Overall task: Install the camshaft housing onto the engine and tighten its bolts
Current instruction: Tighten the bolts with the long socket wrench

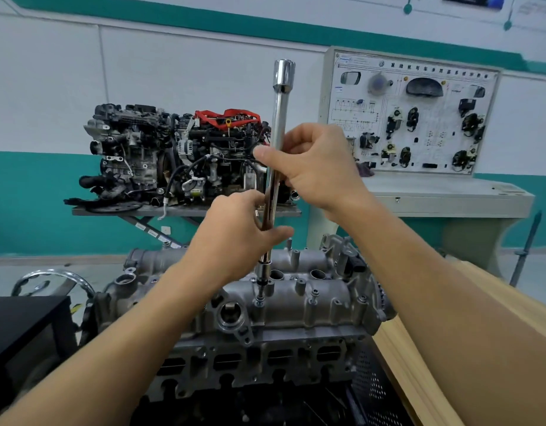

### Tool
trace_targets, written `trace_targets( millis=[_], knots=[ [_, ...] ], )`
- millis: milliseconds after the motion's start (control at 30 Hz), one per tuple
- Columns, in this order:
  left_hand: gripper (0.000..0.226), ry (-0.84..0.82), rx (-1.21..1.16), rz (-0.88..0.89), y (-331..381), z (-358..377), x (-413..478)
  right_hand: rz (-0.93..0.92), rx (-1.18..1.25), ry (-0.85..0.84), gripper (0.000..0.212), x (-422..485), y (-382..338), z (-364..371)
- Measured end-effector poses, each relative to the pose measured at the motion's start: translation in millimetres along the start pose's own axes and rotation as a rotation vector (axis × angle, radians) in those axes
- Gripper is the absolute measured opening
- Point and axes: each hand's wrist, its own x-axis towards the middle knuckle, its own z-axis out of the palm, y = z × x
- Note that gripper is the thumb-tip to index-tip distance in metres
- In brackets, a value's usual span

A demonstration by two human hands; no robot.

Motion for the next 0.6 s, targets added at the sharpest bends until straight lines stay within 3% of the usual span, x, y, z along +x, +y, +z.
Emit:
trace_targets(
  millis=[67, 100, 233, 333, 400, 467, 533, 600],
  knots=[
    [0.047, 0.033, -0.006, 0.009, -1, 2, -3, 0.001, -0.062, 0.014, 0.031, 1, 4, 3],
    [0.043, 0.013, -0.003, 0.039, 0, 3, -3, 0.028, -0.041, -0.031, 0.031, 2, 4, 2],
    [0.021, -0.146, -0.088, 0.076, 0, -2, 4, 0.181, 0.321, -0.262, 0.015, 1, 2, -11],
    [0.008, -0.159, -0.057, 0.040, -1, -4, 5, 0.089, 0.215, -0.166, 0.009, -2, 2, -12],
    [0.023, -0.044, 0.018, 0.020, -2, 0, 2, 0.001, 0.043, -0.058, 0.018, -3, 2, -7],
    [0.025, 0.026, 0.018, 0.027, -2, 3, 1, -0.013, -0.041, -0.016, 0.030, -4, 1, -3],
    [0.021, -0.039, 0.003, 0.046, -1, 2, 1, 0.073, 0.006, -0.078, 0.031, -1, 0, -4],
    [0.019, -0.148, -0.003, 0.051, 0, -2, 4, 0.195, 0.208, -0.221, 0.019, 1, -2, -12]
  ],
)
